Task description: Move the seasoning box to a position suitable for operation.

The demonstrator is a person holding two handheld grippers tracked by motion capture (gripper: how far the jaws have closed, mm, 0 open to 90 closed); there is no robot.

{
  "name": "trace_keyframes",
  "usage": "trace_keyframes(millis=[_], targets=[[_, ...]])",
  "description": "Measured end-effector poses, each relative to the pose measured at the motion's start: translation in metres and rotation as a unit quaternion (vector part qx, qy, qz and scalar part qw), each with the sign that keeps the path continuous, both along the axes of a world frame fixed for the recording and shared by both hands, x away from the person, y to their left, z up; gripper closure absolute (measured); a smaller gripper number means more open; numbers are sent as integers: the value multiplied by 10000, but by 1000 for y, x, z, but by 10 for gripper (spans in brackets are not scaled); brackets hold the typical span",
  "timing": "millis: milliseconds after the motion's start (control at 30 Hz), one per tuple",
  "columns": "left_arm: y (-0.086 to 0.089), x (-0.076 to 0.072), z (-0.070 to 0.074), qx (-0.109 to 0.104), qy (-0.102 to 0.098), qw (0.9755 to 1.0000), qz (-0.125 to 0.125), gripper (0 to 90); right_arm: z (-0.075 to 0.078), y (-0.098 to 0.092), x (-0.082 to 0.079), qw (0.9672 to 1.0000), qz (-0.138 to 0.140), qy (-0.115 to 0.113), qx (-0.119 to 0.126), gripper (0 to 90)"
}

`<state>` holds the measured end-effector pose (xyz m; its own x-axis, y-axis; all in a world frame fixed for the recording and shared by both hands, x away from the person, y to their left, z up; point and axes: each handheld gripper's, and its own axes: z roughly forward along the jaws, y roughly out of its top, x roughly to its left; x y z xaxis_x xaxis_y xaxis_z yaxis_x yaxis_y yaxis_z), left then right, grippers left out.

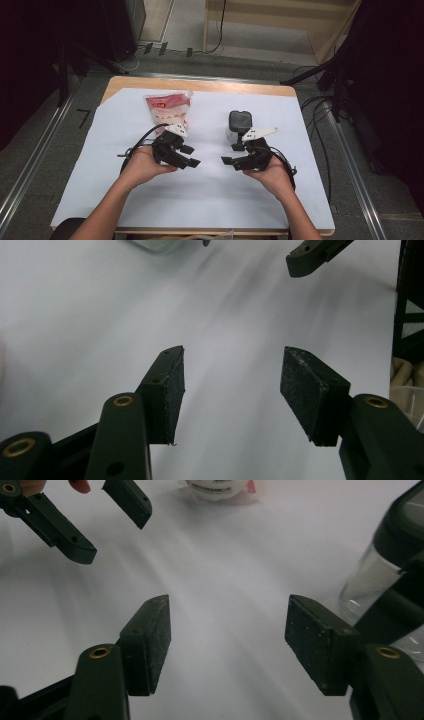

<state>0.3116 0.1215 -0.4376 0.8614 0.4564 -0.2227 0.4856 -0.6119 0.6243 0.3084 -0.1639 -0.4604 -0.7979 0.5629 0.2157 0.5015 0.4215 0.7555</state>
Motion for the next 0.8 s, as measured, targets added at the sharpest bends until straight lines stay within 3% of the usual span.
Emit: trace_keyframes(millis=[100, 233, 433, 800], targets=[[2, 0, -1, -124, -85, 9999, -7, 440, 0, -1, -1, 9999, -70, -152, -21, 355], [5, 1, -4, -20, -121, 9999, -39, 446, 1, -2, -4, 9998, -63, -212, -11, 365], [9, 1, -2, -99, -139, 9998, -70, 428, -3, -2, -5, 9998, -170, -105, -21, 396], [14, 0, 5, -16, -295, 9995, -99, 414, -2, 0, -8, 9995, -145, -186, -219, 414]])
